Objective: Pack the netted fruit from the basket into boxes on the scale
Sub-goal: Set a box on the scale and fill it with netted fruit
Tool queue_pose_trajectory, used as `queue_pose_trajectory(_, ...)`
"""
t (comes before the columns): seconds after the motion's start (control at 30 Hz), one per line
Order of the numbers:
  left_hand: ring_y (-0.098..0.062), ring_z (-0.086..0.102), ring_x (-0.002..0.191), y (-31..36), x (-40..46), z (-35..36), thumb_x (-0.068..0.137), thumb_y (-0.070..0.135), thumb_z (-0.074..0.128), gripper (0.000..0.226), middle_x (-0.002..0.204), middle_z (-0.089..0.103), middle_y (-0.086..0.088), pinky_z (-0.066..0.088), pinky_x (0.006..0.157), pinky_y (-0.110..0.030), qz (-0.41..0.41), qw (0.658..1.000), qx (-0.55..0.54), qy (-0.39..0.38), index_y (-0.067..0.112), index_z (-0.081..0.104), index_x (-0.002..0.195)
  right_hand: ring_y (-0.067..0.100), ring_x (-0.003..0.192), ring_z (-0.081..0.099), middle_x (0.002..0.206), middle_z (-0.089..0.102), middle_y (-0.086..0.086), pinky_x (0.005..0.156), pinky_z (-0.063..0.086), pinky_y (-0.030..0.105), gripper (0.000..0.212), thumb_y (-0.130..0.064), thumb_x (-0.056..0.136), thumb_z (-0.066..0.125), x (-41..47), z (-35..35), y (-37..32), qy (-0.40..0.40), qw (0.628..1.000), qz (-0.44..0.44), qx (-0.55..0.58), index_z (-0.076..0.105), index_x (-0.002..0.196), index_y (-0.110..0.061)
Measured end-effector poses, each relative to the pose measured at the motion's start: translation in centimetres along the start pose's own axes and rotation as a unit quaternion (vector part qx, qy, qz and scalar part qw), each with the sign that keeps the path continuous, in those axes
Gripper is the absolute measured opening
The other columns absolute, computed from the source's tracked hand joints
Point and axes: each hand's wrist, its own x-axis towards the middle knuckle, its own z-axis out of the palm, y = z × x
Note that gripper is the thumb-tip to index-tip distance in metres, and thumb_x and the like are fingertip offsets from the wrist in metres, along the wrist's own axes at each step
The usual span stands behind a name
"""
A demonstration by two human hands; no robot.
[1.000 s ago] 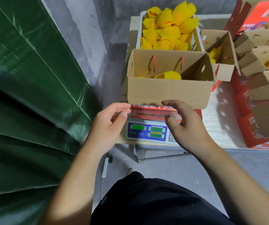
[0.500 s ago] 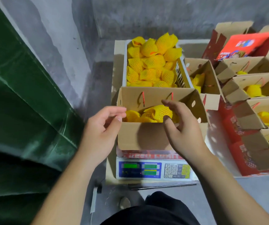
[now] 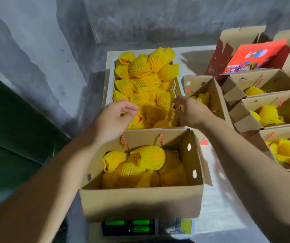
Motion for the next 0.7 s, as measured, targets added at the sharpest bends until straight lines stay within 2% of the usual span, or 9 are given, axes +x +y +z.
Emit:
queue_pose_trajectory(0.07, -0.027, 0.071, 0.104, -1.0, 3.8, 1.1, 0.105, 0.014, 0.059, 0.025, 0.123, 0.072, -0.001, 0.055, 0.087, -0.038, -0.060, 0.998, 0.009, -0.030, 0.022, 0.067, 0.127, 0.039, 0.122, 0.061, 0.137, 0.063, 0.015, 0.097, 0.055, 0.049, 0.048, -0.018, 0.095, 0.057, 3.4, 0.9, 1.6, -0.024, 0.997, -0.006, -0.073, 0.054, 0.143, -0.016)
queue_pose_trajectory(0.17, -0.021, 0.068, 0.090, -3.4, 8.3, 2.5, 0.104, 0.023, 0.058, 0.038, 0.140, 0.063, -0.002, 0.049, 0.067, -0.020, -0.111, 0.981, 0.124, -0.098, 0.024, 0.057, 0.142, 0.039, 0.121, 0.058, 0.133, 0.063, 0.013, 0.100, 0.045, 0.044, 0.046, -0.031, 0.098, 0.056, 6.7, 3.7, 2.8, -0.065, 0.975, -0.101, -0.187, 0.053, 0.142, -0.018)
queue_pose_trajectory(0.2, -0.023, 0.068, 0.102, -4.4, 9.4, 2.7, 0.104, 0.027, 0.058, 0.046, 0.146, 0.058, -0.004, 0.052, 0.078, -0.020, -0.115, 0.961, 0.212, -0.137, 0.024, 0.051, 0.150, 0.037, 0.126, 0.056, 0.138, 0.061, 0.010, 0.106, 0.039, 0.044, 0.048, -0.034, 0.098, 0.054, 7.2, 4.8, 3.0, -0.078, 0.963, -0.119, -0.228, 0.051, 0.144, -0.021)
queue_pose_trajectory(0.27, -0.039, 0.049, 0.138, -6.6, 10.9, 2.8, 0.104, 0.037, 0.058, 0.063, 0.158, 0.044, -0.013, 0.045, 0.110, -0.039, -0.114, 0.887, 0.401, -0.199, 0.023, 0.035, 0.161, 0.031, 0.135, 0.052, 0.147, 0.056, 0.006, 0.112, 0.033, 0.046, 0.051, -0.038, 0.099, 0.052, 7.9, 6.4, 3.4, -0.071, 0.940, -0.139, -0.304, 0.047, 0.147, -0.025)
queue_pose_trajectory(0.3, -0.043, 0.038, 0.146, -7.4, 11.4, 2.9, 0.104, 0.041, 0.057, 0.068, 0.160, 0.039, -0.016, 0.040, 0.115, -0.048, -0.118, 0.854, 0.455, -0.224, 0.022, 0.030, 0.163, 0.031, 0.135, 0.053, 0.146, 0.056, 0.007, 0.112, 0.033, 0.047, 0.051, -0.041, 0.098, 0.051, 8.1, 6.9, 3.7, -0.059, 0.934, -0.143, -0.322, 0.048, 0.146, -0.024)
queue_pose_trajectory(0.43, -0.045, 0.040, 0.144, -8.4, 12.4, 3.4, 0.100, 0.044, 0.063, 0.080, 0.155, 0.044, -0.020, 0.037, 0.111, -0.043, -0.143, 0.826, 0.476, -0.265, 0.020, 0.020, 0.163, 0.030, 0.115, 0.063, 0.123, 0.066, 0.008, 0.102, 0.037, 0.047, 0.074, -0.077, 0.085, 0.034, 7.8, 6.8, 3.9, -0.063, 0.935, -0.148, -0.318, 0.054, 0.130, -0.022)
queue_pose_trajectory(0.53, -0.042, 0.059, 0.120, -8.3, 12.9, 3.3, 0.098, 0.042, 0.067, 0.074, 0.121, 0.065, -0.016, 0.035, 0.085, -0.037, -0.125, 0.815, 0.507, -0.254, 0.015, 0.026, 0.153, 0.029, 0.116, 0.063, 0.110, 0.074, 0.000, 0.112, 0.030, 0.049, 0.047, -0.060, 0.091, 0.037, 7.9, 6.4, 3.7, -0.118, 0.914, -0.150, -0.359, 0.064, 0.115, -0.030)
queue_pose_trajectory(0.6, -0.044, 0.055, 0.122, -8.2, 12.9, 3.4, 0.097, 0.047, 0.066, 0.071, 0.124, 0.065, -0.018, 0.037, 0.088, -0.039, -0.137, 0.795, 0.534, -0.251, 0.012, 0.030, 0.148, 0.028, 0.119, 0.061, 0.106, 0.073, -0.005, 0.114, 0.028, 0.048, 0.023, -0.045, 0.093, 0.054, 7.9, 6.5, 3.4, -0.140, 0.896, -0.148, -0.395, 0.068, 0.102, -0.028)
queue_pose_trajectory(0.7, -0.044, 0.043, 0.135, -8.3, 12.7, 3.4, 0.096, 0.056, 0.063, 0.070, 0.145, 0.051, -0.021, 0.040, 0.106, -0.043, -0.162, 0.776, 0.551, -0.261, 0.009, 0.043, 0.144, 0.027, 0.119, 0.060, 0.105, 0.072, -0.007, 0.110, 0.031, 0.046, 0.014, -0.038, 0.094, 0.062, 7.7, 6.1, 2.9, -0.148, 0.886, -0.143, -0.416, 0.068, 0.095, -0.025)
